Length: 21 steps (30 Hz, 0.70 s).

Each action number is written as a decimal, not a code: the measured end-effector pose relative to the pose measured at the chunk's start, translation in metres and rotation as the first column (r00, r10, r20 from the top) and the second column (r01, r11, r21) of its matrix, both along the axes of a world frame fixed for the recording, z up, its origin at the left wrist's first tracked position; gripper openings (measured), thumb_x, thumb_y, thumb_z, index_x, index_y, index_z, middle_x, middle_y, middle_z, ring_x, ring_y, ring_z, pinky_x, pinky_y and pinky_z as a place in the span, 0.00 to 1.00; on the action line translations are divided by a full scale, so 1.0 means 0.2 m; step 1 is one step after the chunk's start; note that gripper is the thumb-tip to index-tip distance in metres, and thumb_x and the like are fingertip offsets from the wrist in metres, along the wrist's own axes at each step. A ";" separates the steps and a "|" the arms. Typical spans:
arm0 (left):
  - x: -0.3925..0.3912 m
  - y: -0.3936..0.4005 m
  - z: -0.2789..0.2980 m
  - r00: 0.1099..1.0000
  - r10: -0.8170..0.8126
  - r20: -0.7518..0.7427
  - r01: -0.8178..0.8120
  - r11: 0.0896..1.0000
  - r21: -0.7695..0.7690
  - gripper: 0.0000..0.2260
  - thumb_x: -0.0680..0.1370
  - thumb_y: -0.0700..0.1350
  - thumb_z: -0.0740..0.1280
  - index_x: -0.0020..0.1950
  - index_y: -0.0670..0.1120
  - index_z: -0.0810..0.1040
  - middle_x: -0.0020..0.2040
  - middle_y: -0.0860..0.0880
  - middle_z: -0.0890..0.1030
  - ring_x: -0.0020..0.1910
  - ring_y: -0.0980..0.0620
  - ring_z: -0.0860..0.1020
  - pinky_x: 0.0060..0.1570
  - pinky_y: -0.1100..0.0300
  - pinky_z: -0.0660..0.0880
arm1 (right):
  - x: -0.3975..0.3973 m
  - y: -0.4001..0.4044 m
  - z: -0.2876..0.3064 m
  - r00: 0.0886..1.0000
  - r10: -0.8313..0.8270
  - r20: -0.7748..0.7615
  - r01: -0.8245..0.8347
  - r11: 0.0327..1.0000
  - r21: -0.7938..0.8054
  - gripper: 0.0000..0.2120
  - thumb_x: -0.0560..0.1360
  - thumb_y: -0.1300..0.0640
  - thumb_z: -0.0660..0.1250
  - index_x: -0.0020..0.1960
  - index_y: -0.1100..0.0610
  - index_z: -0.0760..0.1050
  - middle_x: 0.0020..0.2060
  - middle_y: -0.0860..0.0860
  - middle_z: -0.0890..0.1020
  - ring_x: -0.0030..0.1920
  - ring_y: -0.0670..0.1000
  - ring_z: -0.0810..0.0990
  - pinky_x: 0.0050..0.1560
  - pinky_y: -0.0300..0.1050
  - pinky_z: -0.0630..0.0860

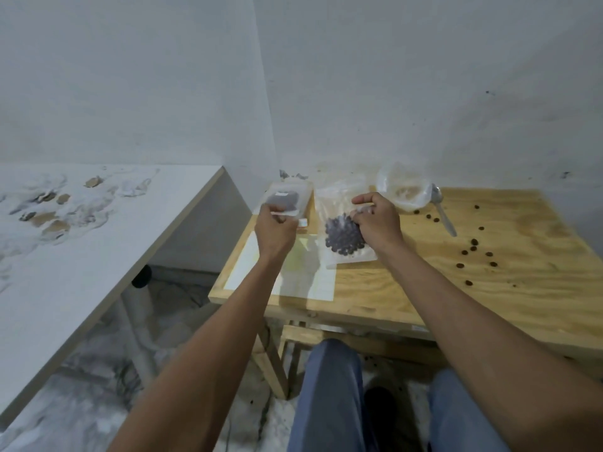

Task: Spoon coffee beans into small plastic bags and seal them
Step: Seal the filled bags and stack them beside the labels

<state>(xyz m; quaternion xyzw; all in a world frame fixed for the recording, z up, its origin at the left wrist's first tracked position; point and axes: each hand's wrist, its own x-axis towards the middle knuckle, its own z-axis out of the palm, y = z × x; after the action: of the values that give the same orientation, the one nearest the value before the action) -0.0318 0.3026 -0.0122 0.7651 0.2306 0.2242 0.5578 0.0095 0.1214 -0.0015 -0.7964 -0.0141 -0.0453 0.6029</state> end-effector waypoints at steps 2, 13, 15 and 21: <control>-0.02 -0.05 0.08 0.996 -0.009 0.086 0.019 0.993 -0.117 0.14 0.74 0.35 0.71 0.57 0.43 0.73 0.48 0.49 0.78 0.46 0.50 0.79 0.36 0.66 0.75 | -0.02 0.02 -0.02 1.000 -0.010 -0.002 0.010 1.000 -0.006 0.09 0.76 0.64 0.69 0.52 0.52 0.77 0.49 0.53 0.80 0.48 0.53 0.78 0.34 0.40 0.69; -0.06 -0.34 0.10 0.993 0.022 0.114 -0.016 0.999 -0.048 0.11 0.72 0.37 0.72 0.50 0.49 0.76 0.42 0.51 0.82 0.44 0.51 0.82 0.48 0.48 0.80 | -0.10 0.05 -0.02 1.000 0.011 0.020 -0.014 0.990 0.140 0.13 0.70 0.53 0.79 0.51 0.51 0.79 0.46 0.52 0.84 0.49 0.53 0.83 0.48 0.50 0.81; -0.05 -0.36 0.07 0.993 0.062 0.101 -0.076 0.987 0.145 0.08 0.72 0.42 0.75 0.47 0.53 0.80 0.49 0.51 0.80 0.51 0.51 0.78 0.53 0.50 0.77 | -0.10 0.04 -0.03 1.000 -0.007 0.016 0.004 0.989 0.149 0.12 0.70 0.57 0.78 0.51 0.51 0.79 0.46 0.52 0.84 0.49 0.53 0.84 0.46 0.47 0.81; -0.04 -0.35 0.00 0.985 -0.077 0.152 0.090 0.993 -0.079 0.05 0.75 0.42 0.74 0.46 0.52 0.83 0.48 0.50 0.83 0.52 0.50 0.80 0.53 0.53 0.80 | -0.09 0.04 -0.03 0.997 -0.063 0.041 0.057 0.990 0.127 0.07 0.72 0.58 0.76 0.46 0.50 0.79 0.45 0.48 0.83 0.49 0.50 0.82 0.44 0.42 0.77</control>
<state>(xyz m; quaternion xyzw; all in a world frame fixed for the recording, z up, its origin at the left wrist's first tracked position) -0.0405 0.2333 -0.0115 0.7307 0.1654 0.2467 0.6147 -0.0084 0.1288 -0.0071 -0.7556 -0.0008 -0.0821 0.6499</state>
